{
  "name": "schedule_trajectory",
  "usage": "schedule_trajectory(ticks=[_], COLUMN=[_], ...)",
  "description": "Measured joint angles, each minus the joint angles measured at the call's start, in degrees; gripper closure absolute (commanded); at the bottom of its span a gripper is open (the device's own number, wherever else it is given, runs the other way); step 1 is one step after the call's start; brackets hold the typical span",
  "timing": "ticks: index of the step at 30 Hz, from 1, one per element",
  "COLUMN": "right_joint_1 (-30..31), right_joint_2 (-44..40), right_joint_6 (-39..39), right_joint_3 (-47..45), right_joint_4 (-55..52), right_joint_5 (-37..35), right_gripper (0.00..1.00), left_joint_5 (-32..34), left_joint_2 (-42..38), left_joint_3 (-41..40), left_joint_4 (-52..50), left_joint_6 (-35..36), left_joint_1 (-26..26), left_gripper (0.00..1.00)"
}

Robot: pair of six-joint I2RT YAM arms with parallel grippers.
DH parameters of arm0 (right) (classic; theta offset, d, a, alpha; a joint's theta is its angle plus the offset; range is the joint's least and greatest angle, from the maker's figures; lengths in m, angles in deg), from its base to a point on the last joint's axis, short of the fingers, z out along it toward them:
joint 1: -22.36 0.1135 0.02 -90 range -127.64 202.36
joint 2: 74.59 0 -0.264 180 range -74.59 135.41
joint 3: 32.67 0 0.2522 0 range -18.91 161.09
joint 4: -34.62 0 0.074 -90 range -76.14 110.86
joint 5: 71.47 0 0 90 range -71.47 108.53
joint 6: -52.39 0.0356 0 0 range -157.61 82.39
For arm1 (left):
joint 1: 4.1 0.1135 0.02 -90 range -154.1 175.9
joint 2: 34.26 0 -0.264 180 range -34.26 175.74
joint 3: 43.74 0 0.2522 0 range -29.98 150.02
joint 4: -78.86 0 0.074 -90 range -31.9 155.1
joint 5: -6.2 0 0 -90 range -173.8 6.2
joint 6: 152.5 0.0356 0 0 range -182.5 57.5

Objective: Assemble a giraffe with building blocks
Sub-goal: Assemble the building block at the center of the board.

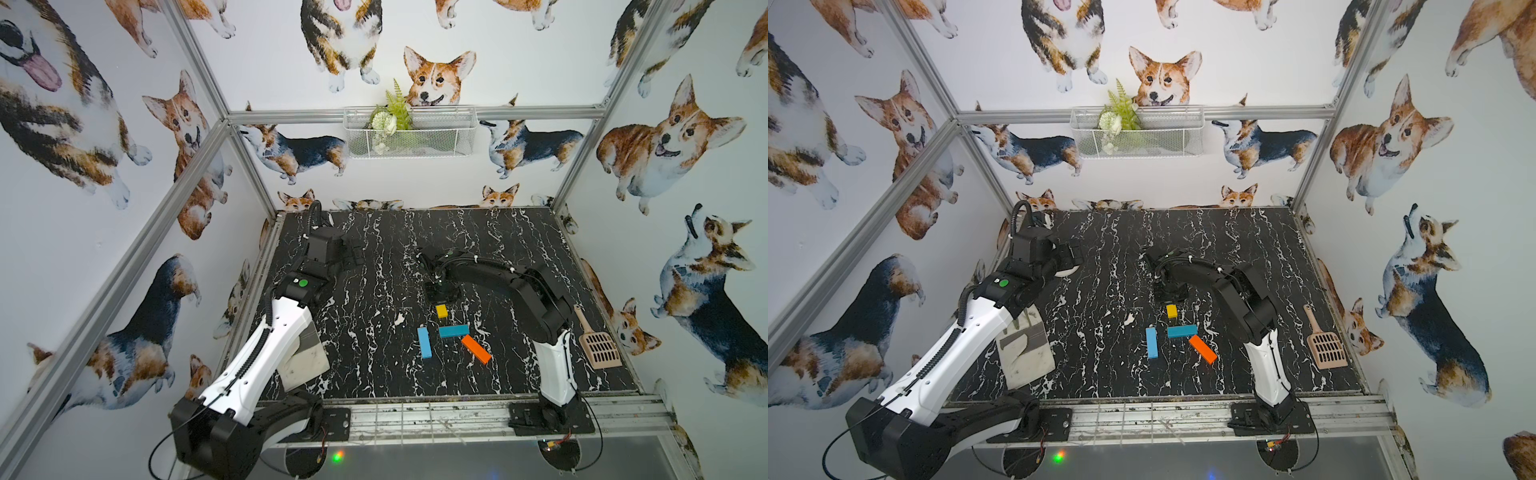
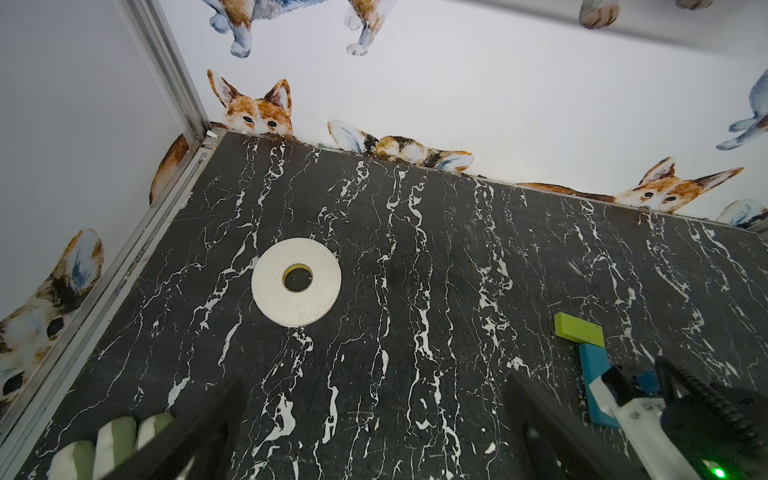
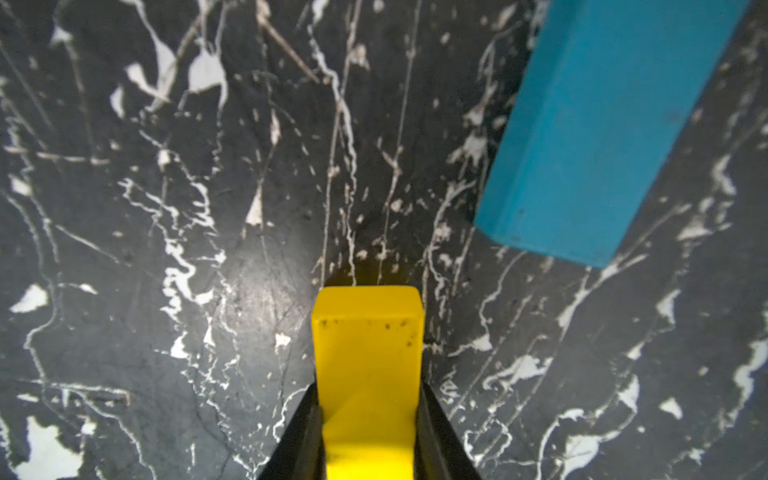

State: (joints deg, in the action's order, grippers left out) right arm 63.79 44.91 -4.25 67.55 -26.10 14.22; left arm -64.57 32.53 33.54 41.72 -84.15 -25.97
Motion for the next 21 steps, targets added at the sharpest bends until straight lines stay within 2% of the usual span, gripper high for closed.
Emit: schedule_trajectory(ticks=[6, 21], right_joint_1=[-0.7, -2.8], right_joint_2=[-0.9, -1.7], right_joint_6=[4.4, 5.5], right_joint_3=[-0.9, -1.4], right_joint_4=[0.3, -1.8], right_joint_5=[-0.3, -4.2], right_gripper=[0.68, 0.68], left_joint_5=[-0.4, -0.8], left_joint_2=[-0.1, -0.1], left_joint_3=[0.0, -0.2], left_joint_4=[0.0, 0.4], left_joint_6=[0.0, -0.4], left_joint_1=[0.0, 0.0], left_gripper=[0.0, 0.0])
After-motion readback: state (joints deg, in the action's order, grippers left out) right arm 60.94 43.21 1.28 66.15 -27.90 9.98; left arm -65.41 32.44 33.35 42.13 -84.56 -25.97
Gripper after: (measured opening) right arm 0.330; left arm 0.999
